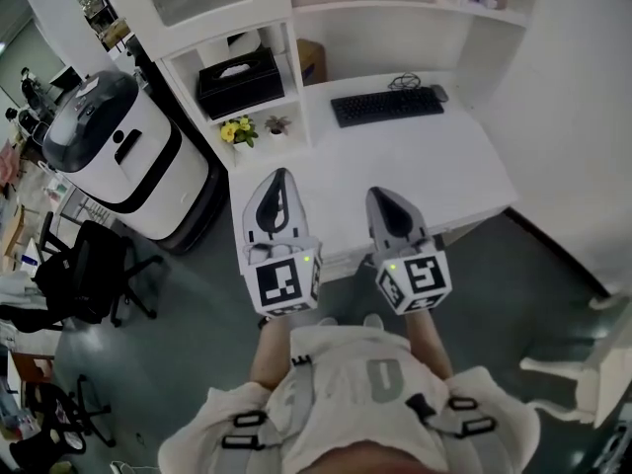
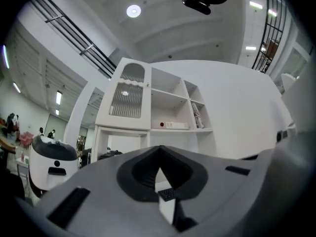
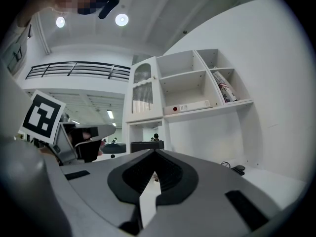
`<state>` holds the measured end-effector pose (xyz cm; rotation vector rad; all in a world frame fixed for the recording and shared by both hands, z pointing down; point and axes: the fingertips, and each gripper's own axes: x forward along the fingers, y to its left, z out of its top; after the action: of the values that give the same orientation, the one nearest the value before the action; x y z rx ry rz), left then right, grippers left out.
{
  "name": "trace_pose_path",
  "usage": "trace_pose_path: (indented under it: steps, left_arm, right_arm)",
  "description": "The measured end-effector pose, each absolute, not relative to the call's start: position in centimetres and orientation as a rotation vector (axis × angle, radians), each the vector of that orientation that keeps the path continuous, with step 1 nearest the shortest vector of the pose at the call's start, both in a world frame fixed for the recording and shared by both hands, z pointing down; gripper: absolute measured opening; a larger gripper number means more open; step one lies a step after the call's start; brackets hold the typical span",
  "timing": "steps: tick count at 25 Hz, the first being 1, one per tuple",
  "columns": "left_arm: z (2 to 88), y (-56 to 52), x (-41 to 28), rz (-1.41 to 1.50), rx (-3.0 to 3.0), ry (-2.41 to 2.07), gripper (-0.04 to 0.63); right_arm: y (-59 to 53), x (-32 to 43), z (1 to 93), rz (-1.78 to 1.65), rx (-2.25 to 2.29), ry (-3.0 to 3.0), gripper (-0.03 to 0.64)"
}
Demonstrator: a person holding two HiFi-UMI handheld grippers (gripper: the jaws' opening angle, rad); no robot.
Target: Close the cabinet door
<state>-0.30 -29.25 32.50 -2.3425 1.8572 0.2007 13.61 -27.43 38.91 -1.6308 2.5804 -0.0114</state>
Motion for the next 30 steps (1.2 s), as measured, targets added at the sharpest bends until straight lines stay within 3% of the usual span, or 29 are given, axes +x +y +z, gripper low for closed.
trace_pose_path:
  steps: [9,30]
  left_arm:
    - [36.9,-29.5,-1.7,0.115,-2.365,1.907,0.005]
    - [38.2,-29.5,-1.0,0.075,-2.388,1.91,0.005]
  right_arm:
    - [-27.0,13.5,38.8,0.01,-1.65,2.582,0.002]
    - [-27.9,14.2,38.5,0.045,-1.66,2.586,0.002]
